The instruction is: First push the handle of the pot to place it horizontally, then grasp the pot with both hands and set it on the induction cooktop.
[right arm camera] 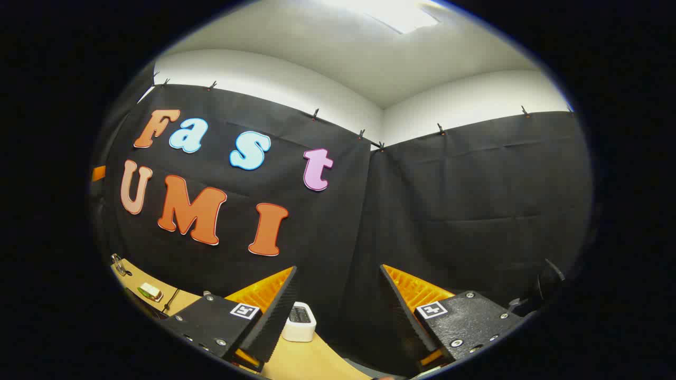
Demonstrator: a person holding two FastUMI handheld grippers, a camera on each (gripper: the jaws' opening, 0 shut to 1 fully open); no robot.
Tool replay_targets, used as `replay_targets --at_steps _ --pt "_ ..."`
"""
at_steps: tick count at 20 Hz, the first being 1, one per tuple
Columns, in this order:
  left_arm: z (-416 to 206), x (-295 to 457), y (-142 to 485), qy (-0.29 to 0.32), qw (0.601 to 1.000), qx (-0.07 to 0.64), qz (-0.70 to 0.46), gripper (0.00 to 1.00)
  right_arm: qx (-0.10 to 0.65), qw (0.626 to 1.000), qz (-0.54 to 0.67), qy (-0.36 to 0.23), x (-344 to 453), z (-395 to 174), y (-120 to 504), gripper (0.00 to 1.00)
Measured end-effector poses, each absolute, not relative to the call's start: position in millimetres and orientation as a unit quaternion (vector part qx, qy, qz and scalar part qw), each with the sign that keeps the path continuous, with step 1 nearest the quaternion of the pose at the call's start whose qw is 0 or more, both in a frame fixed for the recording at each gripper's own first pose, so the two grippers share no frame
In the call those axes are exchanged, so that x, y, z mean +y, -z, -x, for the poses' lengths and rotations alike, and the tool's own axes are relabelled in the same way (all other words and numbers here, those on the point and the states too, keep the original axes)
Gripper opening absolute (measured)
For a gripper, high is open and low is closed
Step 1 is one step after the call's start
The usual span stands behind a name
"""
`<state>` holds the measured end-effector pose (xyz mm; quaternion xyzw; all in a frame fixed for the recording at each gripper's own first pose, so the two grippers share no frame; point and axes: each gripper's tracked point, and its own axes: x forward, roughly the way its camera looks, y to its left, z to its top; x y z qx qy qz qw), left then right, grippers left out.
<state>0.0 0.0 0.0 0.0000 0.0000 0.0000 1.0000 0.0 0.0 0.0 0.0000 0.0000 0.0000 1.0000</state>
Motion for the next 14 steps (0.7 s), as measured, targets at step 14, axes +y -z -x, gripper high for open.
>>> replay_targets --at_steps 14 --pt "41 -68 14 -0.05 0.998 0.024 -0.019 0.98 -0.024 0.996 -0.046 -0.074 -47 -33 18 0.95"
